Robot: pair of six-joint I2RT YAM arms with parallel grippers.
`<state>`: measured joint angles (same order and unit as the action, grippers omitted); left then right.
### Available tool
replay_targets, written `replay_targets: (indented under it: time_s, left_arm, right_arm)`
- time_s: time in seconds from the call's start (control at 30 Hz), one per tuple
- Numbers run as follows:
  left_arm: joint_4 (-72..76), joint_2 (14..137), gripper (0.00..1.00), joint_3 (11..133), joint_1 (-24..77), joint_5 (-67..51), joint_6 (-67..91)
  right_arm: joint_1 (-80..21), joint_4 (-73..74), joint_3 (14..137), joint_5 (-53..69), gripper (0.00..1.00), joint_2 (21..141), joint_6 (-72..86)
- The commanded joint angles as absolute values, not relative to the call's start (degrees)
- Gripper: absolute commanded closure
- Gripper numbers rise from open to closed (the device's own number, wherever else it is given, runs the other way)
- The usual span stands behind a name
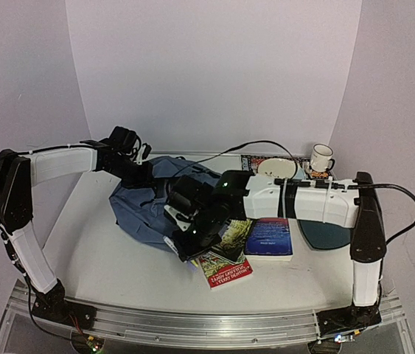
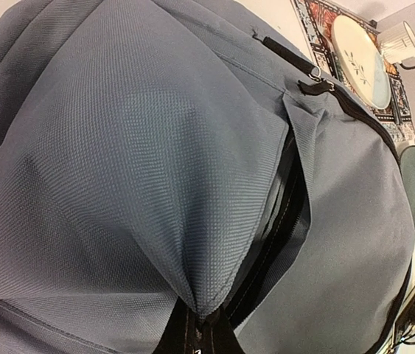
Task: Pack the student bag
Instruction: Grab the pen from the center of the board, then place the pen in the lower front pocket of the bag.
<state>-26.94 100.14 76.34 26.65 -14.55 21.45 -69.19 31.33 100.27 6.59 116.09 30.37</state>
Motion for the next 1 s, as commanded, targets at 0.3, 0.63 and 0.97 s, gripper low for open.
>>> replay_targets:
  time_s: [0.3,0.63,0.97]
  left_arm:
    - [-26.2,94.9,1.00,76.3,26.5,-21.9,19.1]
    - [-26.1,93.7,1.00,76.1,26.6,-23.2,17.8]
    - [-26.1,94.1,1.00,76.2,26.7,-24.5,16.5]
  right_arm:
    - [-56.1,12.4,99.6,13.4,1.00,113.9,48.5]
    - [-52.4,7.6,110.6,19.7,1.00,126.6,56.6]
    - [-49.7,1.0,113.3,19.6,1.00,132.6,63.7]
